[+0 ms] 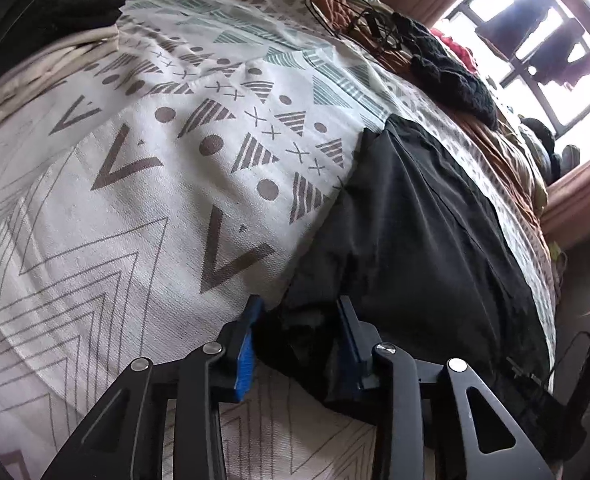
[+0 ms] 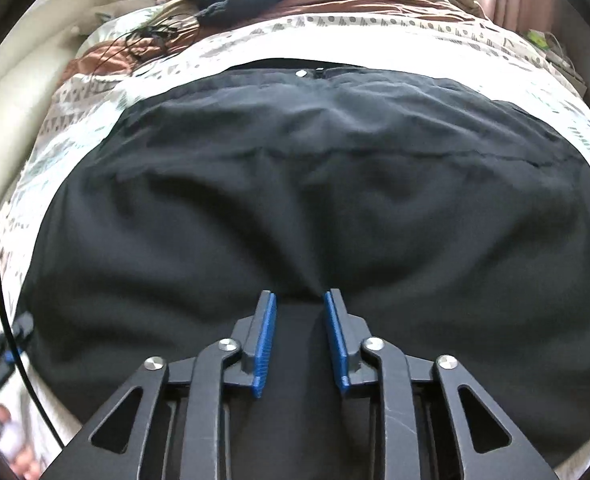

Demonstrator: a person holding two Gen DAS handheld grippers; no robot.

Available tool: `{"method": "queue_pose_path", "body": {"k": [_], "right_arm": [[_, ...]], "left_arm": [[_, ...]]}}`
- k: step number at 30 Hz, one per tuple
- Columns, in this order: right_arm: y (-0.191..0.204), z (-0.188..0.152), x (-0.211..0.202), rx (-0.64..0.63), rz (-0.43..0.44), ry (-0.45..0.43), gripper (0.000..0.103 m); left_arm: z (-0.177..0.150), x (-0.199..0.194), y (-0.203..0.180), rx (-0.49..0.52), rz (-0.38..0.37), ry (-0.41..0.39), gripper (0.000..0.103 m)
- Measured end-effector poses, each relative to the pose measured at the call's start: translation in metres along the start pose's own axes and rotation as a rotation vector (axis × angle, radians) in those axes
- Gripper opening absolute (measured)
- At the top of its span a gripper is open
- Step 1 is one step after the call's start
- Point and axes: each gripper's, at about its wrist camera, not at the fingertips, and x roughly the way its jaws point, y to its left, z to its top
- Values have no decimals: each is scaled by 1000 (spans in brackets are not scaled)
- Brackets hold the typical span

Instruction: Fold large clothes

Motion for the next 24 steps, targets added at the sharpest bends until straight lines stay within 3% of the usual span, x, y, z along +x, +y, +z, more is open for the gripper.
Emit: {"method": "queue_pose_path", "body": {"k": [6,24], "right_arm": [[-14,37,19,34,24,8,13],[-23,123,74,13,44,-11,6]], "left_arm": [[-2,-4,-2,-58,25,-30,37],[3,4,-6,-72,56,-37,37]]}}
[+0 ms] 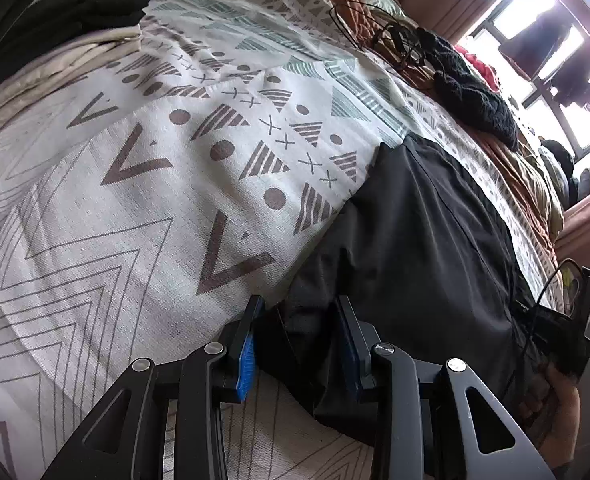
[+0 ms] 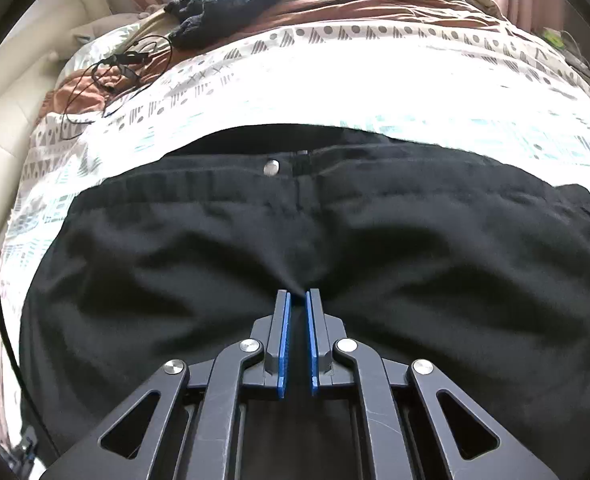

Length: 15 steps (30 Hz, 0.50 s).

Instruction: Fold large clothes

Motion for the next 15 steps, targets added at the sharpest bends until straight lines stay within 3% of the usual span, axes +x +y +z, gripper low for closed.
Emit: {"method": "queue_pose_path", "body": {"k": [7,8,11,15], "right_arm": [[-2,0,-7,-14,17,8,8],[-2,-2,-10,-15,14,9,12],[-3,-9,-26,-23,-11,-13,35],[-5,-21,-55,-1,21,-57,37]], "left_arm": [[2,-1,5,-27,-27,29,37],[2,-2,7,-34,-32,34,37],[2,-7,11,-59,-43,46,38],[-1,-14,19,-106,-78,65,41]]}}
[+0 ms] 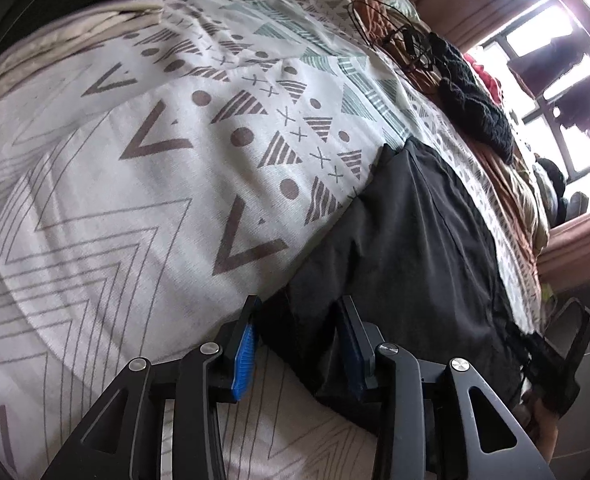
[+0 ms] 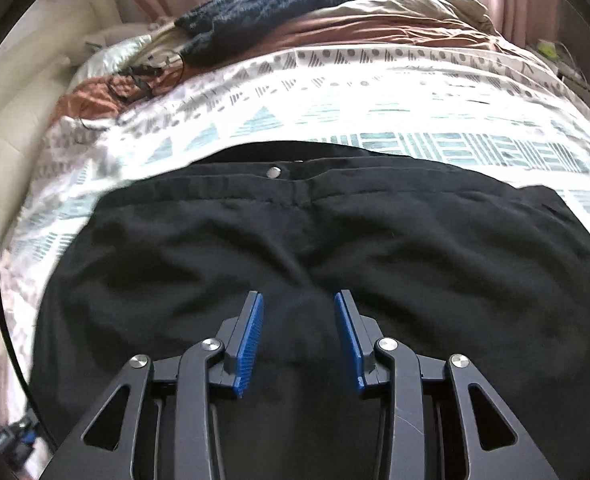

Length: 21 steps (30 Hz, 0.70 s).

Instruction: Fold large clothes

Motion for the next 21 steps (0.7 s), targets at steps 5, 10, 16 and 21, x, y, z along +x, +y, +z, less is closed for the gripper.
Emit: {"method": "queue_pose_path", "body": {"k": [5,10,16,21], "right_arm": [[-1,-23,-30,14,14,-32,37],[-9,-45,-57,51,44,-67,37],[-22,-88,-78,98,64,-59,37],[-21,-113,-94,84,79,-63,37]], "left_arm": [[-9,-5,1,-15,-55,21,53],[-16,-4,2,-22,-97,62,53],[-13,-5,10,-47,-150,104,53],[-13,-4,17,-74,-169,115,53]]}}
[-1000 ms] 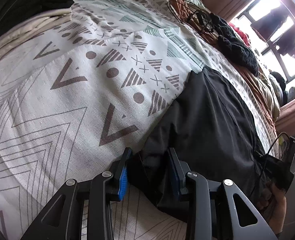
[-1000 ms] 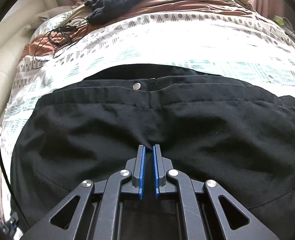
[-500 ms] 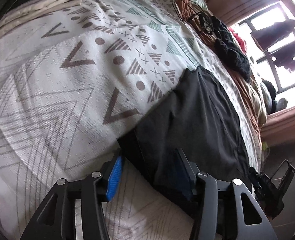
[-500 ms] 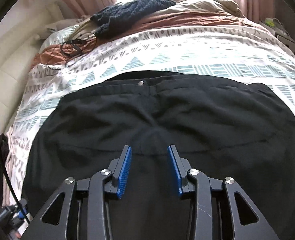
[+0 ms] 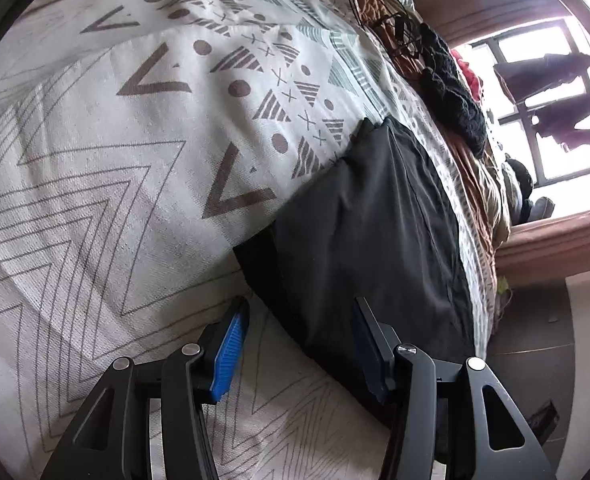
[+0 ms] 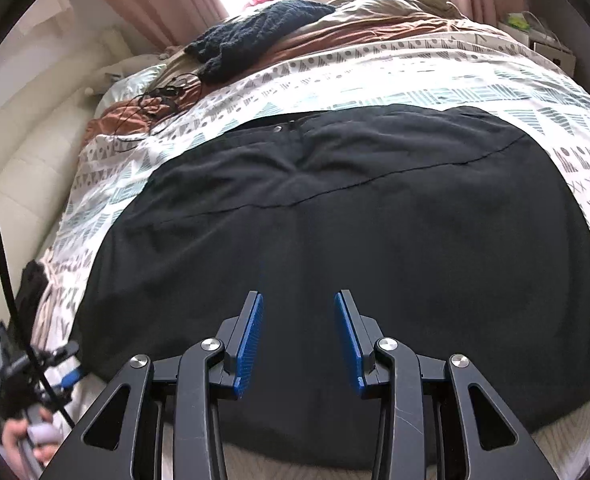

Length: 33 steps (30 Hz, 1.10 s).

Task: Fold large clothes
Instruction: 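Grasp the folded shirt edge with the left gripper and lift it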

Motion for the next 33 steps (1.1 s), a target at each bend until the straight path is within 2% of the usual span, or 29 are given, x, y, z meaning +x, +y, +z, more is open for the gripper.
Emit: {"method": "queue_pose_path", "body": {"k": [9,18,27,31,33], "right_arm": [[-13,-33,-17,40,20,4,37],[-14,-45,-17,52,63,26,37],[-12,-58,-16,61,49,39,37],[-2,-67,-19,41,85,48,37],[2,-69,-19,24,79,46,37]], "left_arm": [[4,-4,11,-46,-27,12,53],[12,11,-3,-34,-2,-11,53],[14,20,-18,11,85,-64,53],[13,25,-26,46,138,-86,53],[14,27,-27,47,143,-96,46]]}}
